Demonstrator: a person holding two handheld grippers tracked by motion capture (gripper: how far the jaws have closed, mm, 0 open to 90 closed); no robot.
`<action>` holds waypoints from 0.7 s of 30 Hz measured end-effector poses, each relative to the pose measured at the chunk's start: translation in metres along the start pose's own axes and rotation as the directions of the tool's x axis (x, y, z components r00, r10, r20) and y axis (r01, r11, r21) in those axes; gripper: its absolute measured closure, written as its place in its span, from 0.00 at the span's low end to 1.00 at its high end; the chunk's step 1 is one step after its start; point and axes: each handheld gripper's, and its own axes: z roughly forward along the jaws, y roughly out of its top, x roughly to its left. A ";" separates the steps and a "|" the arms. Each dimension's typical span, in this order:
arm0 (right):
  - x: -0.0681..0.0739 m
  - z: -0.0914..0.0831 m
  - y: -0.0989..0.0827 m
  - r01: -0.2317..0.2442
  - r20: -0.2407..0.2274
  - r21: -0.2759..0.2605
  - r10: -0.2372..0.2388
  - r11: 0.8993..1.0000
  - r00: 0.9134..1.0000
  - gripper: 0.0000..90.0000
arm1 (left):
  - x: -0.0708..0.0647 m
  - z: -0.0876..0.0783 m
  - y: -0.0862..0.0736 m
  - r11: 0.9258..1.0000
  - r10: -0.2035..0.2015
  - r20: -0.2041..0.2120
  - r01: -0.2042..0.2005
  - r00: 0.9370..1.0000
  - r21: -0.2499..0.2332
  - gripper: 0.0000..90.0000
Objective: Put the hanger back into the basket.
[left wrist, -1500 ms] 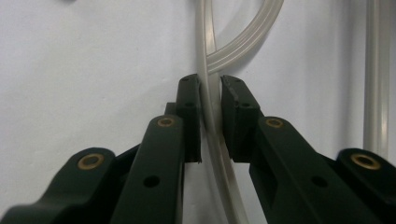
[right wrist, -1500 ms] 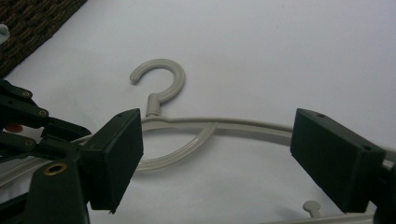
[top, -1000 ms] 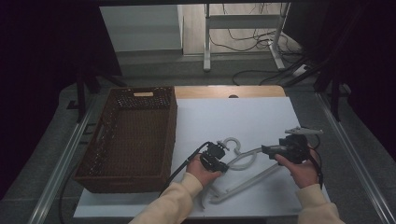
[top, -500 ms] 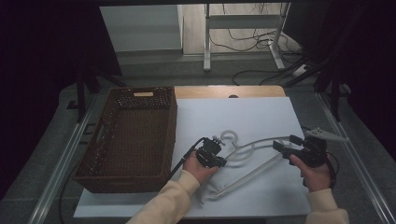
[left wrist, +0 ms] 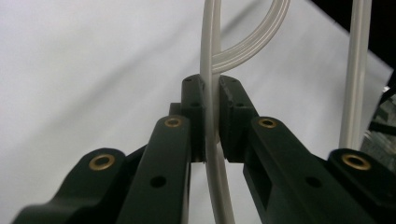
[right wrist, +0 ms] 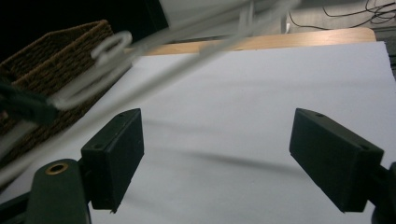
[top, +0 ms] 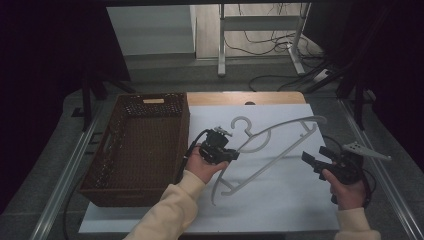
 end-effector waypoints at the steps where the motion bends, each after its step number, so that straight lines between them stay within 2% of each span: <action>1: 0.000 0.000 0.000 0.006 -0.001 0.004 -0.006 1.000 1.000 0.19 | -0.001 -0.005 0.003 1.000 0.005 -0.003 -0.005 1.000 -0.008 0.91; 2: 0.001 0.001 -0.001 0.008 -0.003 0.010 -0.008 1.000 1.000 0.19 | -0.001 -0.005 0.003 1.000 0.005 -0.003 -0.005 1.000 -0.008 0.91; 5: 0.000 0.004 -0.003 0.013 -0.006 0.027 -0.013 1.000 1.000 0.18 | -0.004 -0.020 0.011 0.999 0.023 -0.015 -0.024 1.000 -0.033 0.91; 9: -0.001 0.009 -0.006 0.022 -0.001 0.058 -0.022 0.998 1.000 0.18 | -0.005 -0.046 0.022 0.997 0.039 -0.031 -0.041 0.999 -0.066 0.91; 10: -0.001 0.010 -0.006 0.026 -0.002 0.066 -0.026 0.997 1.000 0.18 | -0.005 -0.046 0.022 0.997 0.039 -0.031 -0.041 0.999 -0.066 0.91; 11: -0.001 0.011 -0.007 0.026 -0.001 0.072 -0.026 0.997 1.000 0.18 | -0.002 -0.055 0.024 0.996 0.038 -0.040 -0.041 0.998 -0.075 0.91; 15: 0.000 0.014 -0.008 0.035 0.000 0.087 -0.035 0.996 0.999 0.18 | 0.005 -0.067 0.024 0.996 0.032 -0.058 -0.036 0.998 -0.080 0.91; 21: -0.001 0.018 -0.010 0.036 0.011 0.112 -0.037 0.993 0.999 0.18 | 0.029 -0.095 0.016 0.995 -0.003 -0.090 -0.006 0.996 -0.097 0.91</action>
